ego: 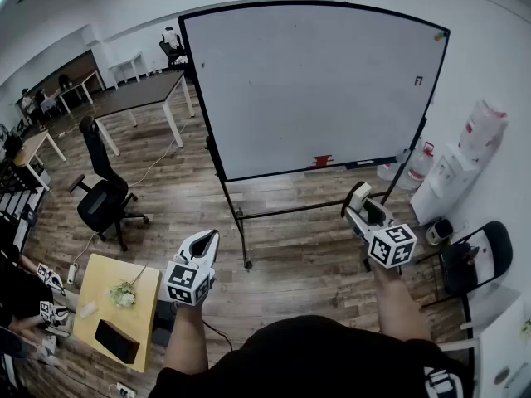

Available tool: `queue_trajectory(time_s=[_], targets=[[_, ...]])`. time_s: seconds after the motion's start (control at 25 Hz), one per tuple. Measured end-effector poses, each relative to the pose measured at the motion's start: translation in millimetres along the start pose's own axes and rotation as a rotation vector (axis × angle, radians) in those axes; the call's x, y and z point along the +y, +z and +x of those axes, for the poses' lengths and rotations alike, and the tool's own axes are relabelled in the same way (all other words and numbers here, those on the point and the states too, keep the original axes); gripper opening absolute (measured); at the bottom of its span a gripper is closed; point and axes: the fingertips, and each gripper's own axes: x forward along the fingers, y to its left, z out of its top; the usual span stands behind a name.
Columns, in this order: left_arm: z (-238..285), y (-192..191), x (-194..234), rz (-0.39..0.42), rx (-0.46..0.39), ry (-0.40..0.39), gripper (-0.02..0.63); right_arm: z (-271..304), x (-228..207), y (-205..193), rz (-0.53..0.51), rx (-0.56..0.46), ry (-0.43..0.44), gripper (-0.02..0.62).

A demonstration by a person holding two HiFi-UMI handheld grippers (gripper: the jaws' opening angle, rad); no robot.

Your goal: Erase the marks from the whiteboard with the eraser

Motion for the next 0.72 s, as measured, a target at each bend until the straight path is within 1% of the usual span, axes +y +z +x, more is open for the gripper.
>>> queue_trajectory(time_s=[0.16,0.32,0.52,0.72], targets=[[-0.7,-6.6,4.4,0.013,0.008,-0.020,0.011,8.9,15.8,-3.5,-0.004,0.000,0.005,0.230],[-4.1,-9.5,14.5,0.002,0.003,-0.038,0.011,15.7,27.3,-3.7,0.006,-0.007,-0.003,0.230],[-3.5,-10.0,26.2,0.004,0.006,-0.057,0.011,22.5,34.1,5.7,0.008,-0.020,-0.022,0.230],[1.0,-9.7,36.7,-0.008,-0.007,-0.055,0.011,34.9,31.7,10.6,0.001,-0.023,-0.034,0.230]])
